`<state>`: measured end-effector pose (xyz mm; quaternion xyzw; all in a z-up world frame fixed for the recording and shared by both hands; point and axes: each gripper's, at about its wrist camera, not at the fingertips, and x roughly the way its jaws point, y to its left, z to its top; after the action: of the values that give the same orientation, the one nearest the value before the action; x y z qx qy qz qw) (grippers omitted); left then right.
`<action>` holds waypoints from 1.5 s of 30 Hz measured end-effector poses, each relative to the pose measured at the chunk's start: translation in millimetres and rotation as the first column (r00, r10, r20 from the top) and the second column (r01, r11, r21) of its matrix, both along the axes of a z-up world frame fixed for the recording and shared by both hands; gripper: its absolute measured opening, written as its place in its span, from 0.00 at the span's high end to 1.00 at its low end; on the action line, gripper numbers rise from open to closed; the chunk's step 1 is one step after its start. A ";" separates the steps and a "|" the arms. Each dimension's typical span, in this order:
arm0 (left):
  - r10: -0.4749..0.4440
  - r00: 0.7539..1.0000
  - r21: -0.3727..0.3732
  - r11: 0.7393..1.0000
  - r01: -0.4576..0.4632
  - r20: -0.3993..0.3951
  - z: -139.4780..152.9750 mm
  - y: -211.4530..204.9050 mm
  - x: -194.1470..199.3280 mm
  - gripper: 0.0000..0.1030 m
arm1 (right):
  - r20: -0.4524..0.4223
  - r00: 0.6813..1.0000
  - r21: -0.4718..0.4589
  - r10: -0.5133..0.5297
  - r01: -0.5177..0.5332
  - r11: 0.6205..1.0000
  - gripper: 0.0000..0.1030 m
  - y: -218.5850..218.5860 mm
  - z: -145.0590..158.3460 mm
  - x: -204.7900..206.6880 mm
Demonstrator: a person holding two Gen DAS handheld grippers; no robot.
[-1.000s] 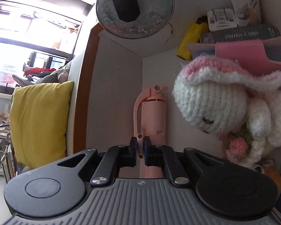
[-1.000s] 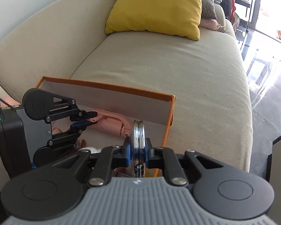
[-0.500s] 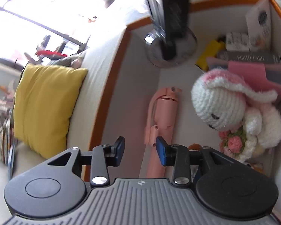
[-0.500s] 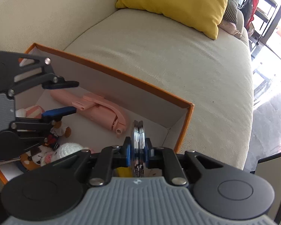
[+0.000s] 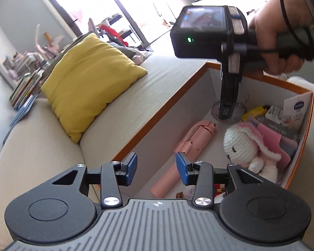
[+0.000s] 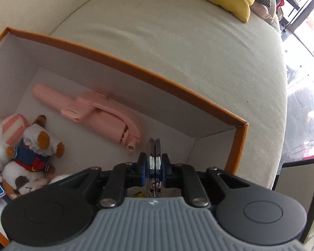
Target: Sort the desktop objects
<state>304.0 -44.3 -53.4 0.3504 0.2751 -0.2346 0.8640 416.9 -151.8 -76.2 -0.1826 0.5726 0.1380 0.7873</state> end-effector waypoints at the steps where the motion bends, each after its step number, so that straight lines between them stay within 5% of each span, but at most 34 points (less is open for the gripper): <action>1: 0.010 1.000 -0.016 1.000 -0.010 -0.001 1.4 1.7 -2.5 0.54 | 0.003 1.000 -0.019 0.002 -0.002 1.000 0.86 1.5 -0.4 -1.5; 12: 0.097 0.995 -0.172 0.980 -0.101 -0.033 11.1 17.5 -28.8 0.54 | 0.095 0.994 -0.142 0.059 -0.045 0.989 0.84 -5.0 23.6 -15.9; 19: 0.156 0.984 -0.242 0.955 -0.173 -0.084 22.8 23.3 -38.8 0.54 | 0.134 0.990 -0.093 0.035 -0.023 0.995 0.84 -23.4 48.0 -28.7; 25: 0.262 0.960 -0.354 0.893 -0.279 -0.097 46.9 28.4 -53.9 0.54 | 0.236 0.972 0.062 -0.010 -0.004 0.998 0.84 -31.1 80.5 -74.9; 28: 0.318 0.940 -0.438 0.832 -0.339 -0.123 60.1 32.3 -61.2 0.53 | 0.284 0.957 0.172 -0.053 0.003 0.985 0.84 -36.5 101.1 -104.3; 33: 0.404 0.911 -0.502 0.774 -0.386 -0.078 70.7 32.1 -77.3 0.42 | 0.394 0.906 0.321 -0.155 0.022 0.947 0.84 -38.8 117.7 -155.2; 41: 0.523 0.848 -0.513 0.708 -0.486 -0.082 59.5 27.5 -93.3 0.13 | 0.468 0.822 0.487 -0.325 0.068 0.871 0.66 -30.9 97.5 -205.6; 45: 0.551 0.824 -0.505 0.678 -0.534 -0.132 43.8 27.2 -94.9 0.13 | 0.448 0.819 0.489 -0.358 0.111 0.865 0.64 -25.7 72.2 -212.2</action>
<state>209.1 -17.1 -9.6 0.0091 0.2786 -0.0279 0.9599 204.7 -177.5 -4.0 0.0441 0.3078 0.1081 0.9443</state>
